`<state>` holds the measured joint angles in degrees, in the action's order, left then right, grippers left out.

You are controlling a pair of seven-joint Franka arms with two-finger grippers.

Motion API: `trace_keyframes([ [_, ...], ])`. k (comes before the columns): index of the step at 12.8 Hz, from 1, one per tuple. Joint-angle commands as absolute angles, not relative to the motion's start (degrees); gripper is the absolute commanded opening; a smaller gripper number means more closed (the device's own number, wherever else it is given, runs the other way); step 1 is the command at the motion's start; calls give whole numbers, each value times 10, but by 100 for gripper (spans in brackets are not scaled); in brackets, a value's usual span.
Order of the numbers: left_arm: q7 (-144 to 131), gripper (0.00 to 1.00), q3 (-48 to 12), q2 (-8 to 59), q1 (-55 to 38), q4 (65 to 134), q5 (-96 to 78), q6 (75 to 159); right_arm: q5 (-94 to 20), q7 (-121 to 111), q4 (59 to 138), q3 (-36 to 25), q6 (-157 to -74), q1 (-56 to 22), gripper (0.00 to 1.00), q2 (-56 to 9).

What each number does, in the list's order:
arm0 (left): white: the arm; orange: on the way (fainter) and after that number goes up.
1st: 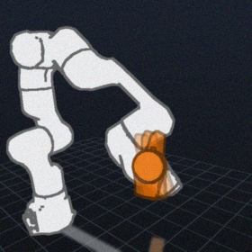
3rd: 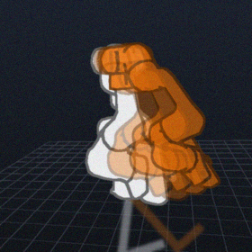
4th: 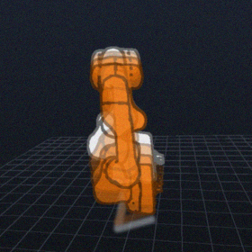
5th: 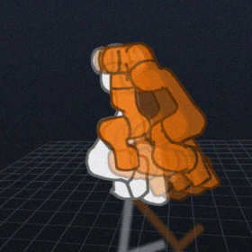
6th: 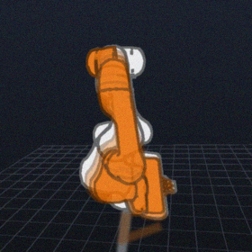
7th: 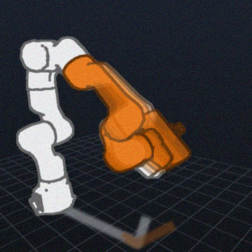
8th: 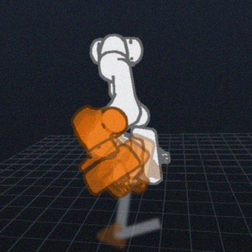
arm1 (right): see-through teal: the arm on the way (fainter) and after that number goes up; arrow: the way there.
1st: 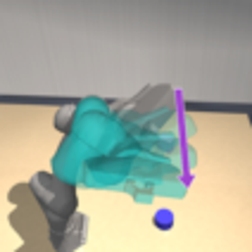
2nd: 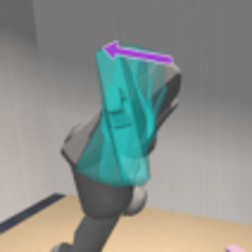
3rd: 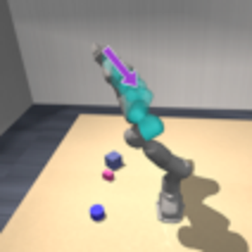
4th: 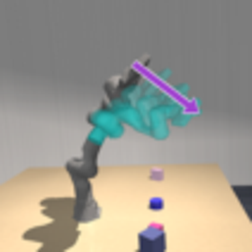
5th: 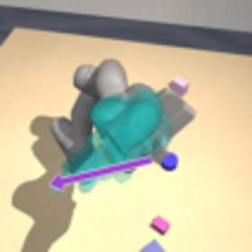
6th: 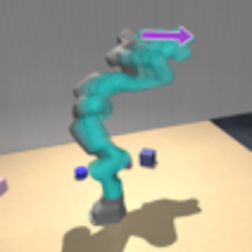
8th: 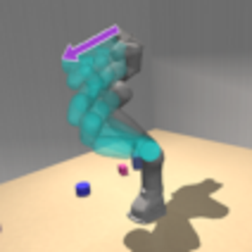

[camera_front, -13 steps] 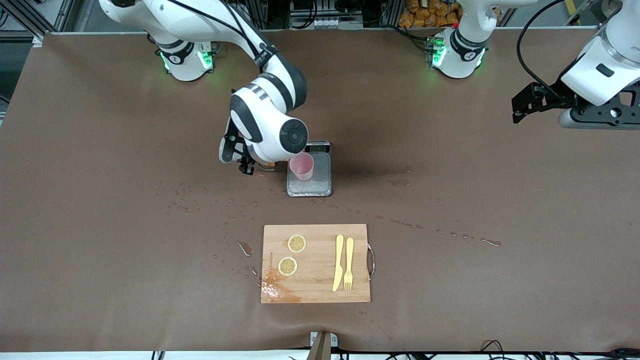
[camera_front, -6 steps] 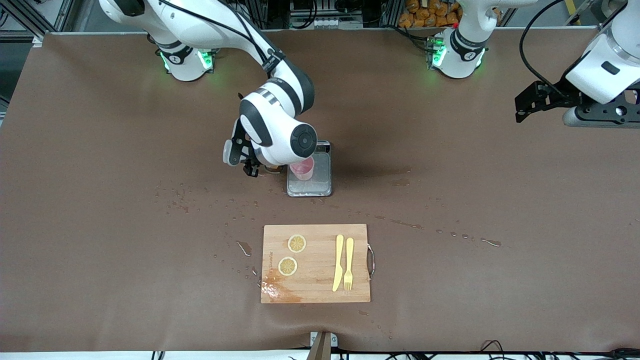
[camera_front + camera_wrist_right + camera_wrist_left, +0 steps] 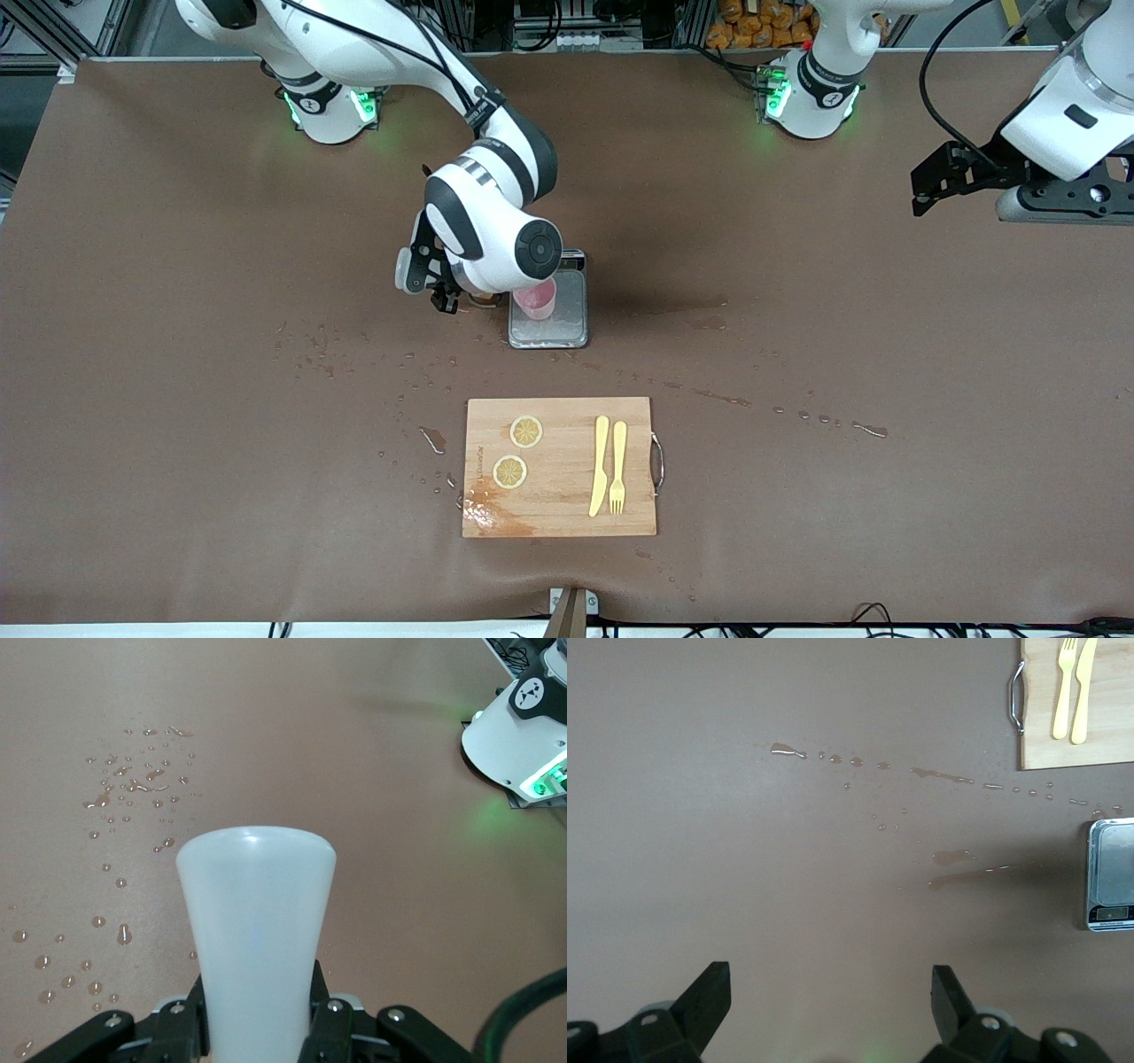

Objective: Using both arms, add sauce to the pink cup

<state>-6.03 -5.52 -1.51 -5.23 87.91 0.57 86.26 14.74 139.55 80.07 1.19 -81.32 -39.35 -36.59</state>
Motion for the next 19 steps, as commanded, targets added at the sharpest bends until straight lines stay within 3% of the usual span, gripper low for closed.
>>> trace_keyframes([
  [1,-56,100,-54,-21,-54,875,9,854,159,1396,780,6,-795,-401,15,-371],
  [9,-53,100,-55,-21,-54,875,11,855,85,1330,792,8,-833,-340,15,-323],
  [13,-52,100,-55,-21,-54,875,12,856,33,1255,877,9,-917,-295,15,-247],
  [19,-50,100,-52,-21,-53,875,14,856,-103,1071,951,8,-954,-162,15,-171],
])
